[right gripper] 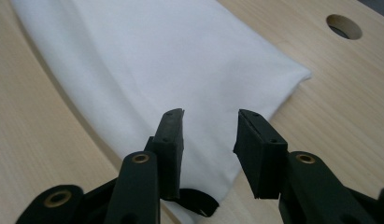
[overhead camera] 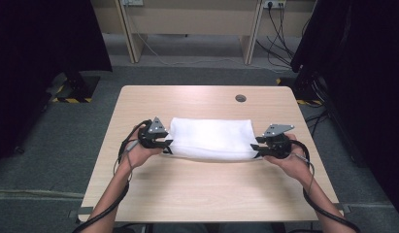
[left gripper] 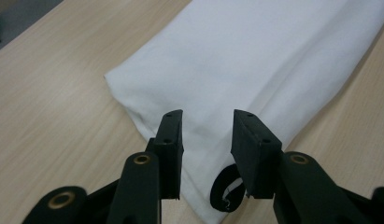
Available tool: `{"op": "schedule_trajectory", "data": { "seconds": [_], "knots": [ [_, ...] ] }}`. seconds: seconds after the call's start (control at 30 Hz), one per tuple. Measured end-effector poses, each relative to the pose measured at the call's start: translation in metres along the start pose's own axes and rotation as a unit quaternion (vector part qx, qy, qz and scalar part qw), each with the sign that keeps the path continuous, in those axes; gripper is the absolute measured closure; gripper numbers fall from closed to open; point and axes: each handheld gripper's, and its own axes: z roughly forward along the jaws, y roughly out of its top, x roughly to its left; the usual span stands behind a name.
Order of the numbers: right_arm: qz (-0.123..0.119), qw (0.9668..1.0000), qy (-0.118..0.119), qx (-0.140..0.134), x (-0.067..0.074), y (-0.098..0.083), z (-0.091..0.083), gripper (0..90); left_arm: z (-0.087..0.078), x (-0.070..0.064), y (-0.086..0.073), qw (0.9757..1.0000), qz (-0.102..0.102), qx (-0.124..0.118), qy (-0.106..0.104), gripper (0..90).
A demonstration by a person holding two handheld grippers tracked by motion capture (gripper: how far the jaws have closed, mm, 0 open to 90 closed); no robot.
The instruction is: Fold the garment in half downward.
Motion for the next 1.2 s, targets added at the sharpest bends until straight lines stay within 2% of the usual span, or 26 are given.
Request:
{"op": "schedule_trajectory", "data": {
  "seconds": [0.1,0.2,0.37,0.47,0.67,0.83,1.0,1.07,1.2],
  "knots": [
    [-0.01,0.9998,0.014,-0.006,0.007,0.002,-0.001,61.8,-0.004,-0.006,0.005,0.9999,0.011,-0.008,-0.001,62.4],
    [-0.023,0.9992,0.032,-0.007,0.012,0.002,-0.002,61.7,-0.003,-0.018,0.01,0.9995,0.022,-0.013,-0.016,62.0],
    [-0.041,0.9978,0.049,0.018,0.021,0.0,0.008,63.4,0.014,-0.035,0.015,0.9981,0.046,0.002,-0.041,60.6],
    [-0.05,0.9971,0.041,0.039,0.023,-0.003,0.017,64.8,0.026,-0.039,0.014,0.9974,0.052,0.015,-0.048,60.4],
    [-0.021,0.9985,0.028,0.043,0.013,-0.006,0.024,65.5,0.039,-0.03,0.013,0.9986,0.037,0.025,-0.029,60.6],
    [-0.009,0.9988,0.02,0.044,0.008,-0.006,0.028,65.5,0.047,-0.026,0.009,0.9988,0.022,0.033,-0.027,60.7],
    [0.005,0.9986,0.024,0.046,0.006,-0.008,0.031,65.4,0.054,-0.024,0.002,0.9983,0.005,0.047,-0.032,61.7],
    [0.009,0.9985,0.027,0.047,0.005,-0.008,0.031,65.2,0.056,-0.023,-0.003,0.9986,-0.01,0.039,-0.035,62.1],
    [0.019,0.9987,0.028,0.037,0.005,-0.006,0.029,63.4,0.055,-0.023,-0.004,0.9987,-0.014,0.036,-0.034,61.6]
  ]
}}
